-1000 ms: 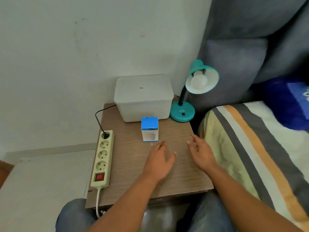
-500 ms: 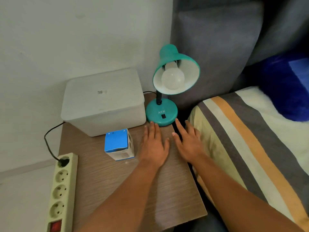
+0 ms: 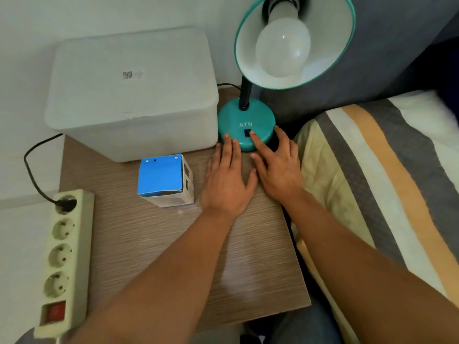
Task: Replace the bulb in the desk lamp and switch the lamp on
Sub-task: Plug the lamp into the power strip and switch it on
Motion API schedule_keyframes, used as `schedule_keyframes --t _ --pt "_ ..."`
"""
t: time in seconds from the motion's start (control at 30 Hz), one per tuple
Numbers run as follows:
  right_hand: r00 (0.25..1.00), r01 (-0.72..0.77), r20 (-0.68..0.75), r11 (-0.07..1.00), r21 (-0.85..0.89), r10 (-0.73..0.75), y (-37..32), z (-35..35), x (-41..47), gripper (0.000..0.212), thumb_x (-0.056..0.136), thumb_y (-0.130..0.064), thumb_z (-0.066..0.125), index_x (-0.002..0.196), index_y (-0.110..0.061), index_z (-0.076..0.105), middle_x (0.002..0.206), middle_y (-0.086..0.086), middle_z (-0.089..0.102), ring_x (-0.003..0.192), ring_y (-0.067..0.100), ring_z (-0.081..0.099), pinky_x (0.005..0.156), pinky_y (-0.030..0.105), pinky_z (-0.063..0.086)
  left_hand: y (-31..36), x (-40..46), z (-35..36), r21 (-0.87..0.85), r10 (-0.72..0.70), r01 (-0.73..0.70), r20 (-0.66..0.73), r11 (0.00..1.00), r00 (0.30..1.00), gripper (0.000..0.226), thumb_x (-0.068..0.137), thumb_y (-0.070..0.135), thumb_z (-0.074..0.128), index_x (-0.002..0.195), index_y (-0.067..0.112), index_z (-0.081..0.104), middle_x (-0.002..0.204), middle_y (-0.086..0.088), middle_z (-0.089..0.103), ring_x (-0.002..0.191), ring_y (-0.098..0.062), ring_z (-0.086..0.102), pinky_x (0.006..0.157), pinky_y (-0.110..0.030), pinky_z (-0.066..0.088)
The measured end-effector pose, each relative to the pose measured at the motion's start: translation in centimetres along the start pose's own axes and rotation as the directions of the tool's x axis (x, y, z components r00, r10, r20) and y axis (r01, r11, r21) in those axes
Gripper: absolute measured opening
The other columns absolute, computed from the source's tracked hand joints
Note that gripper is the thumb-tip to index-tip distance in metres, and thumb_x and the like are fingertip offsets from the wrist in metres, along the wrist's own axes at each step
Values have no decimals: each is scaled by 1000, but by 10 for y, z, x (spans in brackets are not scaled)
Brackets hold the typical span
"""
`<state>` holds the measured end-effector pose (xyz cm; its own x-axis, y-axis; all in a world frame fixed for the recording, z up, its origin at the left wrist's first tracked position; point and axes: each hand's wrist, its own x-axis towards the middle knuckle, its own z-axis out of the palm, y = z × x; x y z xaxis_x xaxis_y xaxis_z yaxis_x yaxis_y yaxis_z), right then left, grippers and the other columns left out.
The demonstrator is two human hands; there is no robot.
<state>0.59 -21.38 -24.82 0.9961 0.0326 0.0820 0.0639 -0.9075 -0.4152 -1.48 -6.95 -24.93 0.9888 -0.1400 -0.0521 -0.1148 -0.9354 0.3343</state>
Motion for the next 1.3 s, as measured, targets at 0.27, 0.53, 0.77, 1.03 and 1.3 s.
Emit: schedule_keyframes --t 0.27,0.53,0.77,1.03,1.3 --pt "1000 -11 -4 1000 -27 11 -1 4 0 48 102 -52 34 149 -55 24 160 11 18 135 35 29 108 51 37 -3 1 0 19 4 -5 9 1000 1000 83 99 58 32 161 13 1 169 -4 -8 156 -23 1 126 -43 12" --pt "1000 -31 -5 999 18 31 -1 4 -3 46 101 -54 35 146 -58 28 160 6 20 139 30 27 112 49 33 -7 1 3 14 22 -22 -10 1000 1000 83 98 58 35 161 13 5 170 -5 -5 156 -22 2 126 -40 10" --pt "999 -51 10 997 61 50 -1 6 -7 48 99 -54 39 145 -62 25 162 5 18 142 31 22 117 47 23 -11 1 5 -3 48 -48 11 999 999 83 98 58 36 160 12 5 169 -8 -4 156 -24 -1 126 -40 9" --pt "999 -52 1 999 16 52 -2 5 -6 49 100 -54 38 146 -60 24 161 6 19 139 33 26 115 47 26 -11 2 5 11 62 -62 5 998 998 83 99 58 33 160 10 5 169 -10 -4 156 -25 -1 127 -41 8" --pt "998 -56 9 998 25 56 -2 6 -5 49 100 -55 38 146 -61 23 162 5 17 141 32 24 115 48 26 -13 3 6 16 68 -68 -11 998 998 83 98 58 34 160 9 8 169 -12 0 156 -28 2 126 -42 11"
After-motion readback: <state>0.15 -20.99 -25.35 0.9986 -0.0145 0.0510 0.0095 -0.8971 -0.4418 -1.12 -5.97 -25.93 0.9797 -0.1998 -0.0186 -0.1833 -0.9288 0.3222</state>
